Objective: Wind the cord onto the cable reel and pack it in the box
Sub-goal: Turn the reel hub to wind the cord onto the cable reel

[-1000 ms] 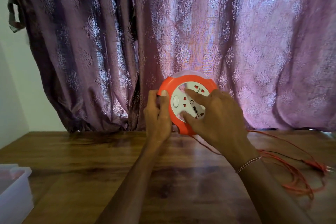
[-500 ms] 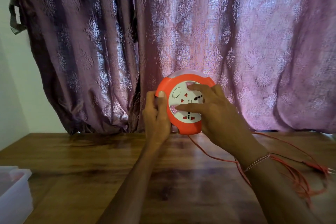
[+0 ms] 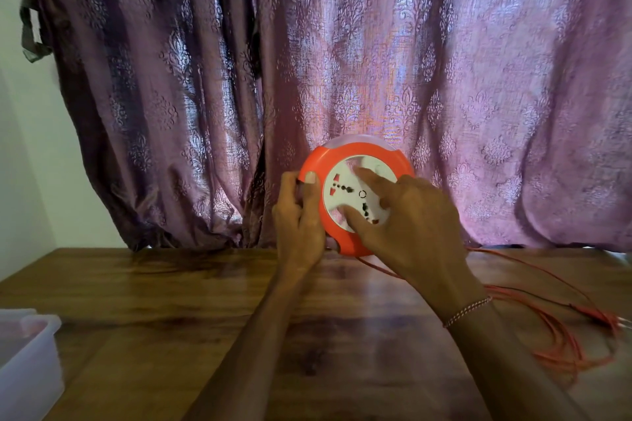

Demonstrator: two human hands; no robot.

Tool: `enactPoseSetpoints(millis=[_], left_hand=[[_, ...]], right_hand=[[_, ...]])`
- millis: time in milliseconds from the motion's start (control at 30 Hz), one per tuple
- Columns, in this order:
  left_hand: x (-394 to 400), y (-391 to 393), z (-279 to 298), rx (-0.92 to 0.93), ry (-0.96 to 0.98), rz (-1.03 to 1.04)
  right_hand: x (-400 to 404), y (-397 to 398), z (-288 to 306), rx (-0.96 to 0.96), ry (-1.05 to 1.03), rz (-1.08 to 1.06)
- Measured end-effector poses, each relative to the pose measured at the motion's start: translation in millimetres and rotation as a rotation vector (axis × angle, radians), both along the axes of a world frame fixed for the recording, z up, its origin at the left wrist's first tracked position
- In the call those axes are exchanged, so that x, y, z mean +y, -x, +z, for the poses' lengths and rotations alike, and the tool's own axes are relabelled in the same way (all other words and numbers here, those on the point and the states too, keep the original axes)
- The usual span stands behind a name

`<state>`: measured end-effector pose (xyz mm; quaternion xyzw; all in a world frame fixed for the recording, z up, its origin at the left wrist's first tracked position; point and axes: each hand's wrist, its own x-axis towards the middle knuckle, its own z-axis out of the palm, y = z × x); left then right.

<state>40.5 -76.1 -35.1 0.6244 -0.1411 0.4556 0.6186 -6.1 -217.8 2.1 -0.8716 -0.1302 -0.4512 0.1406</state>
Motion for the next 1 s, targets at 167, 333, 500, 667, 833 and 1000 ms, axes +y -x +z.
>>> enactPoseSetpoints(millis=[167, 333, 500, 667, 833, 1000], left_hand=[[0, -3, 0, 0.034, 0.029, -0.022], [2, -2, 2, 0.037, 0.04, -0.014], [2, -1, 1, 0.04, 0.042, -0.001], [1, 0, 1, 0.044, 0.032, -0.014], [-1, 2, 2, 0.028, 0.001, 0.011], [-1, 2, 2, 0.026, -0.006, 0.013]], right_hand=[[-4, -2, 4, -0.009, -0.05, 0.118], [-16, -3, 8, -0.072, 0.131, 0.276], [-13, 6, 14, 0.096, 0.27, 0.21], [-5, 13, 14, 0.084, 0.217, 0.14], [-4, 5, 3, 0.012, 0.132, 0.086], [-1, -1, -1, -0.026, -0.057, -0.005]])
